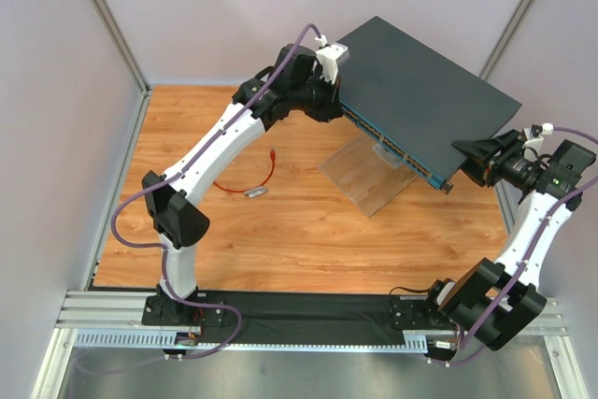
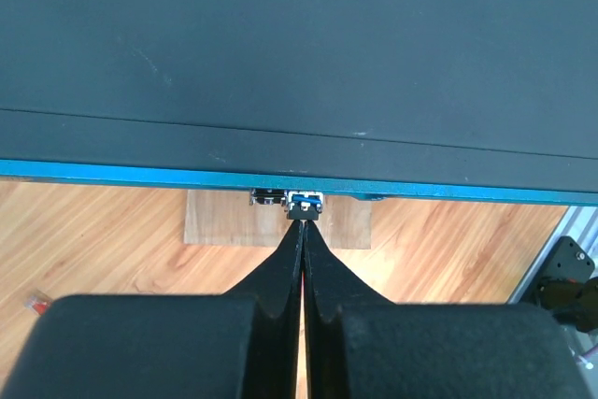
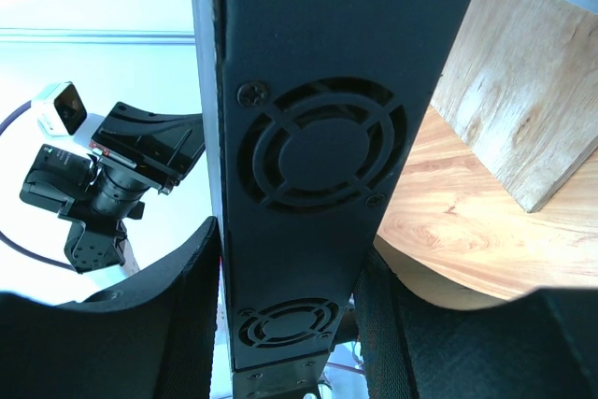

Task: Insert the plug into the switch port

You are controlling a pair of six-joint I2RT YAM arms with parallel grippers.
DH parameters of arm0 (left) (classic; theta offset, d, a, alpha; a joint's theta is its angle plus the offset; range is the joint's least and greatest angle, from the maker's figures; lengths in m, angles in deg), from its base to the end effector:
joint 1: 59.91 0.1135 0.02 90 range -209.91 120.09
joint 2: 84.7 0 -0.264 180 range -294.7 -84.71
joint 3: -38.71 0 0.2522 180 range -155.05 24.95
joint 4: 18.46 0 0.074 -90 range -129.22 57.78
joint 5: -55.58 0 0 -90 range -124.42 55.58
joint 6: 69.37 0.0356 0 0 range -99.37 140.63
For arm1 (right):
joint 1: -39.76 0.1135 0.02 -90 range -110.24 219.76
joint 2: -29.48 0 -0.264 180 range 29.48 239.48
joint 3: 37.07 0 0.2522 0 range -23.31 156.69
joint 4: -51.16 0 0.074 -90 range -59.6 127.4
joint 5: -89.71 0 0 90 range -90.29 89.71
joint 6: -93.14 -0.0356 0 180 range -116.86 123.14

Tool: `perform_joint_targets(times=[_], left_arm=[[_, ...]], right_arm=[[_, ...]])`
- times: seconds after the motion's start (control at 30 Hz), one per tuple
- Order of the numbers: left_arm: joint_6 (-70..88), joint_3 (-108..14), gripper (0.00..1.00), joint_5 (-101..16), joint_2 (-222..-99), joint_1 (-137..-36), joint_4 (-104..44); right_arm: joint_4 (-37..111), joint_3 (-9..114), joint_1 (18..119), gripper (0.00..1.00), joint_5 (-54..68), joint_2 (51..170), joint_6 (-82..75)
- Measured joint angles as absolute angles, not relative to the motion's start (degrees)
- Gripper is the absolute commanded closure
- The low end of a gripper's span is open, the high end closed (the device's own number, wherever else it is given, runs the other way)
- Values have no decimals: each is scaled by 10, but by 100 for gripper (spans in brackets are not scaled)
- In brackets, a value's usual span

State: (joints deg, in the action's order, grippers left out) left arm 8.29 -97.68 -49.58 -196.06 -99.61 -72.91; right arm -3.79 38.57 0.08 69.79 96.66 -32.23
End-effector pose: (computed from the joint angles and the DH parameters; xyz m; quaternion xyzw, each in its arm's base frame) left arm 0.3319 -0.2876 0.4128 0.2671 0.8159 -0.3217 0.3993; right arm 0.1956 -0.1188 0.3315 0.2944 0.7327 0.5215 0.3233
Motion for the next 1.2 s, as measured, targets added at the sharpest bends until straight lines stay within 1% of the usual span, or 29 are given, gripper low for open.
perform_joint_targets(times=[0.5, 0.57, 0.6, 0.7, 0.77, 0.8, 0.87, 0.9, 0.97, 1.0, 1.07, 1.1, 1.17, 1.2], left_arm=[[55, -985, 99, -483, -1970, -1000, -729], [55, -985, 95, -482, -1970, -1001, -730], [55, -985, 88, -482, -1970, -1001, -730], [64, -979, 76, -488, -1969, -1000, -727], [70, -950, 72, -511, -1957, -994, -704], [72, -933, 69, -524, -1950, -991, -693], [78, -883, 66, -556, -1923, -979, -682], [82, -858, 63, -573, -1908, -971, -680], [95, -809, 61, -598, -1872, -949, -680], [103, -785, 58, -607, -1851, -935, -686], [138, -734, 56, -618, -1801, -907, -696], [151, -715, 56, -619, -1781, -897, -707], [192, -670, 56, -619, -1731, -878, -724], [209, -649, 56, -616, -1712, -872, -731]], right_arm=[[-44, 390, 1, 100, 702, 974, -317], [-46, 391, 1, 100, 702, 974, -315], [-48, 393, 1, 100, 702, 975, -314], [-56, 398, 1, 100, 703, 980, -308], [-66, 403, 1, 100, 702, 983, -300], [-72, 409, 1, 100, 702, 986, -296], [-90, 422, 1, 98, 701, 994, -284], [-101, 429, 1, 93, 700, 999, -276], [-126, 444, 2, 86, 699, 1009, -261], [-136, 451, 2, 75, 698, 1014, -253], [-156, 462, 3, 61, 695, 1020, -239], [-165, 466, 3, 50, 694, 1023, -233], [-176, 471, 3, 41, 692, 1025, -225], [-178, 475, 4, 33, 688, 1025, -216]])
